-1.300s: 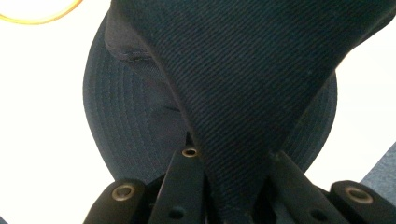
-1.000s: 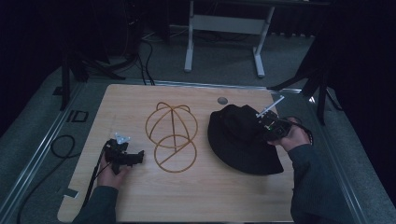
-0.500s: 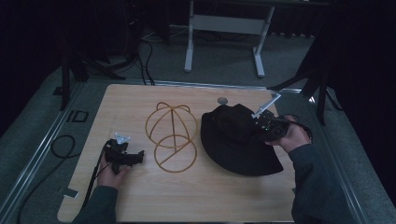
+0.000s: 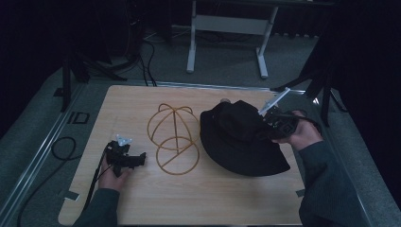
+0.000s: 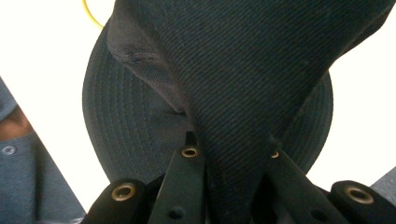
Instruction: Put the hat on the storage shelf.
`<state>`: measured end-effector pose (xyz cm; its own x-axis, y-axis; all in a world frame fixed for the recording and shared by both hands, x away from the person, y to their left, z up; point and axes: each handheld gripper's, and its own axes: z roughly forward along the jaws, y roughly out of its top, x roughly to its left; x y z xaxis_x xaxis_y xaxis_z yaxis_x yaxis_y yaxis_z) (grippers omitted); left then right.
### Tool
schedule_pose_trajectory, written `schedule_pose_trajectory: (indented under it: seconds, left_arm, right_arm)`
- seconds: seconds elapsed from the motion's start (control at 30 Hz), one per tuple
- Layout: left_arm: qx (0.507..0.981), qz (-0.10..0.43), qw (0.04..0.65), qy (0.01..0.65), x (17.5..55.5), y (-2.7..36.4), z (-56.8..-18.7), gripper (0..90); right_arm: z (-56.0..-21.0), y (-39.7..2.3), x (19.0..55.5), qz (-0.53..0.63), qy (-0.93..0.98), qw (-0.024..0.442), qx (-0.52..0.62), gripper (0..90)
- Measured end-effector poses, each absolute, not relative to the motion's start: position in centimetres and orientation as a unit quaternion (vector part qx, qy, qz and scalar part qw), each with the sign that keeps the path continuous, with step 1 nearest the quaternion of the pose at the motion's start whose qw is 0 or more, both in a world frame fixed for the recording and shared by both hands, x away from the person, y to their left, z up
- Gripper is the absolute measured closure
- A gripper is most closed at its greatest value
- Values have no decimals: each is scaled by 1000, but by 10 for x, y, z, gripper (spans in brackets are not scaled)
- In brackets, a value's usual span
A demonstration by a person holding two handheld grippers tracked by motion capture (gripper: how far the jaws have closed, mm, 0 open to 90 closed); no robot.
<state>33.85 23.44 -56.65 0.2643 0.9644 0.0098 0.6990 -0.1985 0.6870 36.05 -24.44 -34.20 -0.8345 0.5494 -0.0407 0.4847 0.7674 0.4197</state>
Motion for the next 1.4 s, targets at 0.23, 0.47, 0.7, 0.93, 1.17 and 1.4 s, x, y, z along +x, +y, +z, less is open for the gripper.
schedule_pose_trajectory:
  seconds: [0.23, 0.47, 0.7, 0.93, 1.17, 1.4]
  left_arm:
    - [740, 228, 291, 562, 339, 234, -567, 12]
    - [740, 228, 291, 562, 339, 234, -566, 13]
    - [740, 228, 291, 562, 339, 234, -567, 13]
    - [740, 228, 291, 562, 339, 234, -567, 13]
    - [739, 227, 292, 562, 339, 234, -567, 13]
    - [740, 227, 292, 562, 339, 234, -566, 13]
  right_arm:
    - [-329, -248, 363, 206, 937, 76, 271, 875]
    - [-316, -251, 368, 213, 935, 83, 271, 875]
    - [-303, -253, 374, 227, 931, 92, 271, 875]
    - [-297, -255, 378, 240, 926, 96, 275, 875]
    - [-290, -256, 380, 255, 926, 97, 262, 874]
    - [-283, -256, 382, 264, 923, 103, 260, 874]
